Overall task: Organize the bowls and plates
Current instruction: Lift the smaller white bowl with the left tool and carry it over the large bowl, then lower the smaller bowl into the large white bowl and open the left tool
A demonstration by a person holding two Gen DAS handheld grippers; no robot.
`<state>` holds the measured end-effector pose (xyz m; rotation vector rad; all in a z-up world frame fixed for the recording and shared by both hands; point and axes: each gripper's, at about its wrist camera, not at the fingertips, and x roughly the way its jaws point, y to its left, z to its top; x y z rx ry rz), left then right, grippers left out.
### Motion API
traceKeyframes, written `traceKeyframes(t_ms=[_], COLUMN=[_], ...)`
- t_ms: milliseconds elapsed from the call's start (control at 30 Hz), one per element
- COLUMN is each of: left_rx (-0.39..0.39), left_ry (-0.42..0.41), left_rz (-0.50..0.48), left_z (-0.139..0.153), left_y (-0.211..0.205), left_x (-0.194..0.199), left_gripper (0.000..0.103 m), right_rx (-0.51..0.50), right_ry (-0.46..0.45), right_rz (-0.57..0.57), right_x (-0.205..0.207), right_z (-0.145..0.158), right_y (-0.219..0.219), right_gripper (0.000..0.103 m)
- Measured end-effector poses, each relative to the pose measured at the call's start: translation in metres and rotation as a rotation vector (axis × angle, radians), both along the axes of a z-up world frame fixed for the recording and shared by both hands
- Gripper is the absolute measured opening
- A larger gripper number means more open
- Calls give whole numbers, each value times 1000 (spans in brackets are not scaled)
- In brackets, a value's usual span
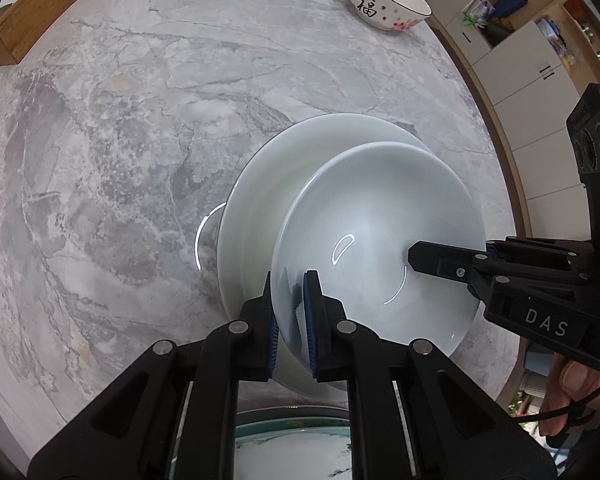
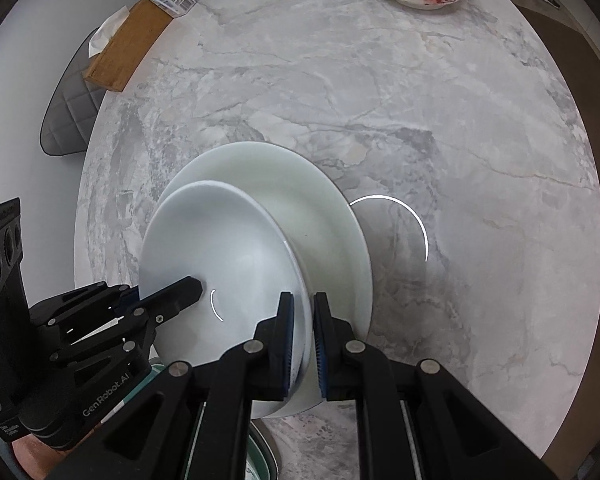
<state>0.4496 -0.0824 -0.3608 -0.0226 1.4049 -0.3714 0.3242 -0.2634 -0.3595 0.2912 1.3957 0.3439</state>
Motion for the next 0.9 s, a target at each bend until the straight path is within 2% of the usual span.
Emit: traceKeyframes(t_ms=[333,400,533,800,900], left_rx=[2,-8,-38,-39,-46], left_ry=[5,7,7,4,-8], left_rz=[12,16,5,23,38], left_z=[-2,-1,0,4,8], left_y=[-1,-2,-6,-6,-3], left_x=[13,13,9,7,5], left_gripper=[13,16,31,32,35], right_rx=[-66,-75,-87,-98,-95], right_ry=[-16,-17,-25,-26,-36], right_rz=[39,44,62,47,37], right_x=[9,8,7,6,4], right_z=[-4,-4,-2,0,4], right_y=[12,13,20,23,20], right_gripper=[15,18,27,27,28])
